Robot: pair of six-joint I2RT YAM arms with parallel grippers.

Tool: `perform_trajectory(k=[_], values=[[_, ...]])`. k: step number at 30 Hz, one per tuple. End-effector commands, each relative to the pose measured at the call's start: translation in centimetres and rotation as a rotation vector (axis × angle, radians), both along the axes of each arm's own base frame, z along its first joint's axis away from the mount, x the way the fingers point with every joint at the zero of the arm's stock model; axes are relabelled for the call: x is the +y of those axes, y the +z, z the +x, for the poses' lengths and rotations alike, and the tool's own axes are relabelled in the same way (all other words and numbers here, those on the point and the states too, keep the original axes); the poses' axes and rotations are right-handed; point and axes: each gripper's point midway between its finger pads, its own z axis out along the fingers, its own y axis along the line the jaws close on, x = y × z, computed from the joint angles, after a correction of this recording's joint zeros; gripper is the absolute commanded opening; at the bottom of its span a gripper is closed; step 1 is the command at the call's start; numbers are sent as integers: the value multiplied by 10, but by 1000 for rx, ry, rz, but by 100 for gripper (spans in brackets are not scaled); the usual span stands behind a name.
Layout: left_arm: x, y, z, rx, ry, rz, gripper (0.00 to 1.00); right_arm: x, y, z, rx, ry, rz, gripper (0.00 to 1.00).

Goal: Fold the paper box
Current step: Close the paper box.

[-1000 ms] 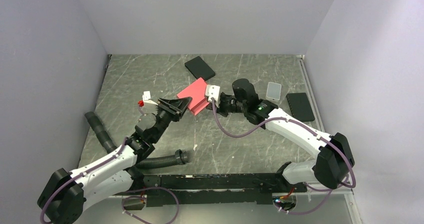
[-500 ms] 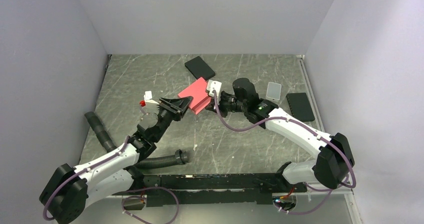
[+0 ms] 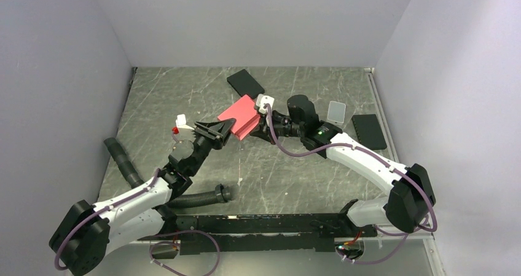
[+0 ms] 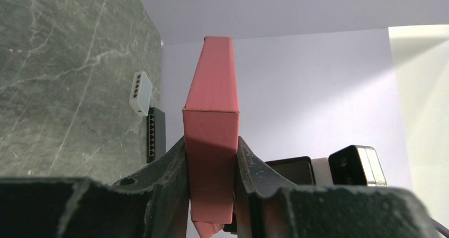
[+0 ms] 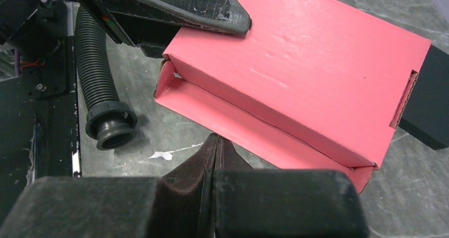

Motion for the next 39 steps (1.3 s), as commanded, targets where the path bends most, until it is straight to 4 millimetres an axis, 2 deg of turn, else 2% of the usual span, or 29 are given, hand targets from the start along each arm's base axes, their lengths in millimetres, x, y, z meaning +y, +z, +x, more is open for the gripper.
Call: perform_trajectory(k=[1,9,20,24,27,31,39], values=[[-10,11,-7,-24,-60,-56,0,15,39,7,-82,28,112,0],[-1,13,-9,-32,-27,-46,0,5,19,-12,-185,185,-6,5],[8,15,-11,-39,4,-47,0,-1,13,-22,-218,264,-47,6],[10,15,-11,-42,12,-40,0,-13,14,-32,-275,341,-81,7],[12,16,-12,-47,15,-40,0,-29,17,-25,-312,319,-89,8],[14,17,-13,-51,15,-40,0,-49,21,-3,-321,236,-87,7],[10,18,-15,-55,-8,-54,0,-53,14,12,-320,186,-99,7]])
